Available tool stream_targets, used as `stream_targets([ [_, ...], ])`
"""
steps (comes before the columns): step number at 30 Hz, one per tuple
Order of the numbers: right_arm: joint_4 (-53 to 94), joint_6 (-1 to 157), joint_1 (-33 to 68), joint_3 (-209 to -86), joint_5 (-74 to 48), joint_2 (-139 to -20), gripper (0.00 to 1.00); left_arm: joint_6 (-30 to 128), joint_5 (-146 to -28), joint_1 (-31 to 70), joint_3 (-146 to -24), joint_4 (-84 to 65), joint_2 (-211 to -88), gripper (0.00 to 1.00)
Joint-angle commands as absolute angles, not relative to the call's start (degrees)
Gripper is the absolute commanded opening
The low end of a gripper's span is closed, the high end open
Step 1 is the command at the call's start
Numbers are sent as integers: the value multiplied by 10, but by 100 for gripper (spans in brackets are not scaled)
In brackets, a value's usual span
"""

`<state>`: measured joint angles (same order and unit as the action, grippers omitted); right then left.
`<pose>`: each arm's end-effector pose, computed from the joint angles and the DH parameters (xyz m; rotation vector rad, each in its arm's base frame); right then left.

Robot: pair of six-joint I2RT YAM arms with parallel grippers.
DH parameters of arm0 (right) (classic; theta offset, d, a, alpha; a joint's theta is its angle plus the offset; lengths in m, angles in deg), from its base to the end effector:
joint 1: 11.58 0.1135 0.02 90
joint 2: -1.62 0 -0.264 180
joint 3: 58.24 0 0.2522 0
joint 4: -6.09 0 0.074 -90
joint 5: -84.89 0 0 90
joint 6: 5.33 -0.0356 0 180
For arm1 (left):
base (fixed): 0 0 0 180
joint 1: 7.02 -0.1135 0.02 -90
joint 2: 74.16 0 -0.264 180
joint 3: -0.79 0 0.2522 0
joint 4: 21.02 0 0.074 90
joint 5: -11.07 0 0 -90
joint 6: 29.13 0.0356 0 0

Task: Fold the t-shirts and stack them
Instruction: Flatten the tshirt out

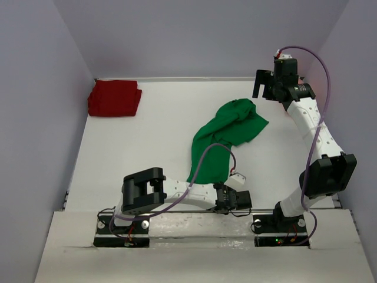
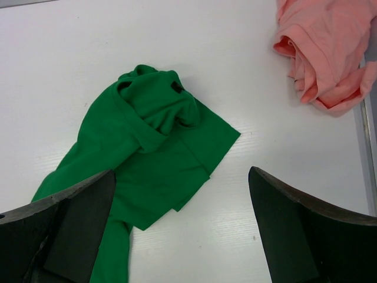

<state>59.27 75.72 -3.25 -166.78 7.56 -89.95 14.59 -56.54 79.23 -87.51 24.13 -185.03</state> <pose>0.3536 0.0439 0.3868 0.1347 2.1819 -0.0733 0.0389 -0.3858 0.1644 0.7994 2.4968 -0.2635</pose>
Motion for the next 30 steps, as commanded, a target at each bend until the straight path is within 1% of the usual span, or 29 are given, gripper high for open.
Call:
stream_targets([
  [1,581,761,-31,-1686,79,-904,100,154,-563,795,-892,251,-1856,45],
  [5,577,759,-31,-1679,80,-914,100,156,-552,798,-896,254,-1856,42],
  [8,575,760,-31,-1677,83,-928,100,149,-533,801,-895,261,-1848,28],
  [9,576,760,-31,-1678,84,-931,100,139,-527,801,-893,267,-1845,17],
  [12,575,757,-31,-1673,81,-944,100,113,-512,800,-876,277,-1824,0],
  [20,572,736,-31,-1646,69,-1001,98,33,-477,800,-846,349,-1783,0],
  [23,570,720,-31,-1613,75,-1009,89,13,-473,799,-822,358,-1752,0],
  [24,569,711,-31,-1603,76,-1009,81,9,-470,798,-817,360,-1745,0],
  [26,558,704,-31,-1581,82,-1006,75,5,-467,797,-810,362,-1732,0],
  [27,555,699,-31,-1563,90,-1006,66,7,-469,794,-808,359,-1729,0],
  [28,552,696,-31,-1555,96,-1005,61,8,-470,793,-807,356,-1727,0],
  [30,545,688,-31,-1539,104,-1006,58,13,-470,791,-806,352,-1724,0],
])
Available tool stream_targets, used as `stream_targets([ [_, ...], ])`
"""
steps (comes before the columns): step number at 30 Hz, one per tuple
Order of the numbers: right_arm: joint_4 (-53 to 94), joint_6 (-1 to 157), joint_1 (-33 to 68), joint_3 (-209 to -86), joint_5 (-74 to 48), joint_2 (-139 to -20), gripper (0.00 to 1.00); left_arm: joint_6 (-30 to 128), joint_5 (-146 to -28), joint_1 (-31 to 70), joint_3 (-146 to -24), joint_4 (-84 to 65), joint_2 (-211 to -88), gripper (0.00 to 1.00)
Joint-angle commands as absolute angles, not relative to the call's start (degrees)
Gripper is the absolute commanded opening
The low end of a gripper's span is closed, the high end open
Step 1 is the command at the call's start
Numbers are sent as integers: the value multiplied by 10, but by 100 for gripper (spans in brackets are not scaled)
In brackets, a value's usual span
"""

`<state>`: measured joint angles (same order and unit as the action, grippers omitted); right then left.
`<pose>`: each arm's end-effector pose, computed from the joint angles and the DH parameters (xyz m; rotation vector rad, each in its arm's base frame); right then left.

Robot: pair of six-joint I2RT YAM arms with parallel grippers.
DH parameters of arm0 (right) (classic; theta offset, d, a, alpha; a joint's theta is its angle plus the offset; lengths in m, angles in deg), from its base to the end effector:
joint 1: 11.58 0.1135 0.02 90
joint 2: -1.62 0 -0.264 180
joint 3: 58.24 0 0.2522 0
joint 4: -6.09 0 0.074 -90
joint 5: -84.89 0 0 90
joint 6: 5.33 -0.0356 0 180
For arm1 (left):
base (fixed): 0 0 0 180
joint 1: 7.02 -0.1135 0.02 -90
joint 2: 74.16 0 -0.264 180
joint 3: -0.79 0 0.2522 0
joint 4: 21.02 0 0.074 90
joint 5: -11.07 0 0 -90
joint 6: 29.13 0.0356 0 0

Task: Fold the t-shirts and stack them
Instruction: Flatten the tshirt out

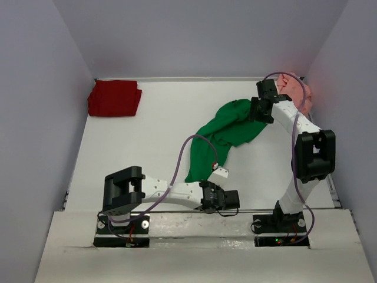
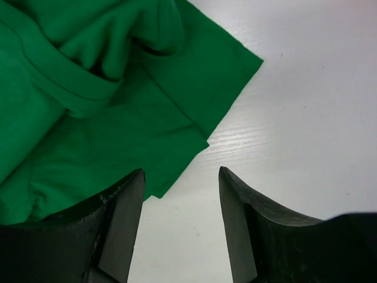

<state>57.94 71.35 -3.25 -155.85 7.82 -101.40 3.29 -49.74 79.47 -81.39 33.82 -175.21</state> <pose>0.3864 0.0485 0.2555 0.1948 2.5305 -0.1424 0.0381 -0.3370 0.1902 0.5486 2.5117 -0.1434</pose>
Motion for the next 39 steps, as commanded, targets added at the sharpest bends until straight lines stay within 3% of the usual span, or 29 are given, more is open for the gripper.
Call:
stream_targets([
  [1,543,685,-31,-1525,107,-1006,58,15,-469,790,-806,352,-1725,0],
  [11,504,680,-48,-1456,106,-1023,59,44,-474,774,-788,321,-1702,0],
  [39,496,703,-53,-1539,79,-1112,49,75,-496,766,-766,278,-1708,0],
])
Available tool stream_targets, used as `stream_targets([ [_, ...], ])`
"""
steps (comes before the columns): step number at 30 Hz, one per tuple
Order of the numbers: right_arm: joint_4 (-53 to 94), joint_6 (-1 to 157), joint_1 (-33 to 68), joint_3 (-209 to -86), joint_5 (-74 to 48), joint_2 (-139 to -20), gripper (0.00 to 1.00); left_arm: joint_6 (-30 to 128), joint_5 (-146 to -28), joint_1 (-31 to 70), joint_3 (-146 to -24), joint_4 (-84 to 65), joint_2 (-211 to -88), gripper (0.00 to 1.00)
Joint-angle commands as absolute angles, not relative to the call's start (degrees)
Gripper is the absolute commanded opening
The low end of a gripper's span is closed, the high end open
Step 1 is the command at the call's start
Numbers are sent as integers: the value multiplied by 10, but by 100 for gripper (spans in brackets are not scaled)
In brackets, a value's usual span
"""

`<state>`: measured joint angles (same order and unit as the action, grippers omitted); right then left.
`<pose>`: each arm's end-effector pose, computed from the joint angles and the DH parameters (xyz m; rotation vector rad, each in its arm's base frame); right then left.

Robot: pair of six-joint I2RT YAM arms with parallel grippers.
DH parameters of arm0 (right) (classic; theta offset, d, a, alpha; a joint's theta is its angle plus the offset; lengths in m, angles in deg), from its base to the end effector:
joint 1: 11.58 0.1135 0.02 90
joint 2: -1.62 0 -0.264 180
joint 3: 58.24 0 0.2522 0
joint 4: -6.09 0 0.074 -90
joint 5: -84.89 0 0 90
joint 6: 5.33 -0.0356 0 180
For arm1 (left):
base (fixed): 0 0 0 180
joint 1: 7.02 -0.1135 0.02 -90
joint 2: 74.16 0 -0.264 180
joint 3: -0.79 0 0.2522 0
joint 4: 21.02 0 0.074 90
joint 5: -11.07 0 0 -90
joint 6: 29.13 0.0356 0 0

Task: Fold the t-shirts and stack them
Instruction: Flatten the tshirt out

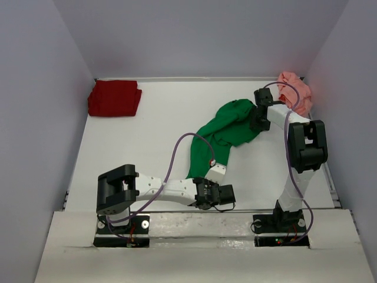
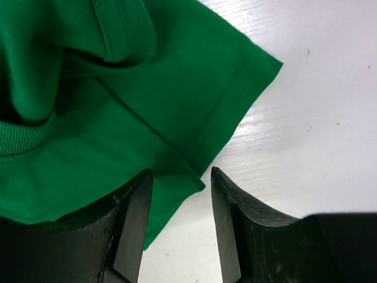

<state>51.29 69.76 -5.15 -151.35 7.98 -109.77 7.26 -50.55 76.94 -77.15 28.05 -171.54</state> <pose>0.4026 0.0373 0.1830 0.2664 2.6279 -0.1825 0.0516 -0.3267 0.1934 0.5475 2.4844 -0.2170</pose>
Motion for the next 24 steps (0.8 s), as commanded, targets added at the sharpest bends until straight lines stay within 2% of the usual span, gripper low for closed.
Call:
stream_targets([
  [1,495,702,-59,-1538,80,-1113,49,75,-496,765,-766,277,-1707,0],
  [10,482,696,-65,-1523,78,-1116,46,76,-498,760,-761,276,-1702,0],
  [13,480,696,-65,-1522,76,-1118,40,75,-499,760,-762,276,-1704,0],
  [18,480,695,-65,-1524,74,-1118,38,80,-501,760,-765,273,-1711,0],
  [24,486,688,-65,-1521,68,-1115,32,85,-503,759,-766,269,-1718,0],
])
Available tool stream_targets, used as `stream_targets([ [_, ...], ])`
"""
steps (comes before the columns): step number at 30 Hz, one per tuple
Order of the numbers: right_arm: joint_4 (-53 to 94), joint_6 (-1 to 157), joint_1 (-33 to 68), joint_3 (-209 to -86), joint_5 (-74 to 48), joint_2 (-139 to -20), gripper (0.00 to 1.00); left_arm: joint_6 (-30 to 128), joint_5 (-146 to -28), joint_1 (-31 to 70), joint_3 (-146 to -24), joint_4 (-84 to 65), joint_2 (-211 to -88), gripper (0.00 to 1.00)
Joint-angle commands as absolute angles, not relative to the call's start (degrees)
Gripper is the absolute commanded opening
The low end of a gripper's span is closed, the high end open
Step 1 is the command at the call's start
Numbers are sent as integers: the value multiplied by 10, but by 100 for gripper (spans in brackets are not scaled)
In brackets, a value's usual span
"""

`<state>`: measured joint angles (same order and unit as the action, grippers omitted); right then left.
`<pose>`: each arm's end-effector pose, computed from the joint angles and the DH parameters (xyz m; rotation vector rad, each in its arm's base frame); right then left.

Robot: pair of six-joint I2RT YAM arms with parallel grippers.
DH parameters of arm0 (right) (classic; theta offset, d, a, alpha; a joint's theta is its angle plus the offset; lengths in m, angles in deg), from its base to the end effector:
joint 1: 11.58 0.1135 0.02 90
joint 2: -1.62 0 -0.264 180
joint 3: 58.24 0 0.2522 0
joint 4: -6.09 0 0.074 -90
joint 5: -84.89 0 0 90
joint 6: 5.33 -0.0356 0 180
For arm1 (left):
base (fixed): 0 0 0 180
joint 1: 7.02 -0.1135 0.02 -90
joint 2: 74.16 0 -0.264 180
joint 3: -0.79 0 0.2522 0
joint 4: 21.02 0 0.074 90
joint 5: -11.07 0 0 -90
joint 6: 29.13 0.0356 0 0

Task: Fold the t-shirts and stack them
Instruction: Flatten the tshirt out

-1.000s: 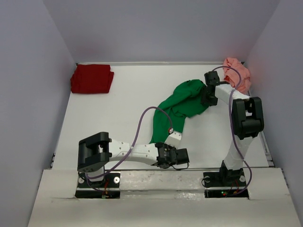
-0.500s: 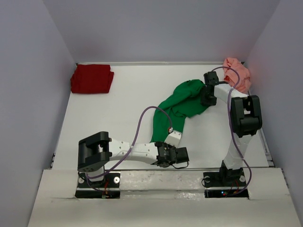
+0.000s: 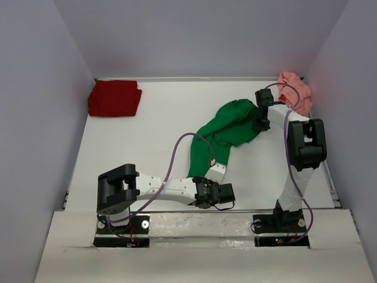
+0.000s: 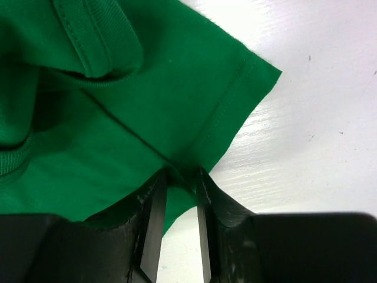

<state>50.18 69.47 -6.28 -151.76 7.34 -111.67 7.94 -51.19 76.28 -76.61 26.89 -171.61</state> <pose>0.4086 0.0302 0.1730 0.2955 2.6345 -0.1750 0.0550 -0.3265 0.1910 0.5486 2.4886 -0.2257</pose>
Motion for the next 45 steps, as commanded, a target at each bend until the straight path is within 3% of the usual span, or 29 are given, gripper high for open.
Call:
stream_targets([
  [1,486,686,-65,-1517,67,-1113,31,87,-503,759,-767,268,-1719,0],
  [5,485,682,-60,-1503,72,-1102,33,91,-503,759,-772,267,-1724,0],
  [9,485,681,-54,-1495,82,-1090,42,95,-504,758,-777,264,-1729,0],
  [15,483,679,-49,-1481,84,-1070,42,94,-502,759,-771,265,-1725,0],
  [21,484,674,-49,-1478,78,-1068,26,95,-505,758,-771,261,-1729,0],
  [25,486,671,-44,-1479,79,-1070,24,96,-507,758,-771,258,-1733,0],
  [26,486,671,-44,-1478,80,-1071,19,96,-507,758,-770,257,-1733,0],
  [27,486,670,-44,-1478,81,-1071,3,97,-507,757,-769,257,-1733,0],
  [28,487,669,-44,-1479,81,-1072,0,97,-507,757,-768,256,-1734,0],
  [37,508,686,-31,-1507,125,-1021,0,81,-446,756,-793,297,-1709,0],
  [45,633,721,-31,-1706,143,-953,0,78,-311,754,-1026,488,-1700,0],
])
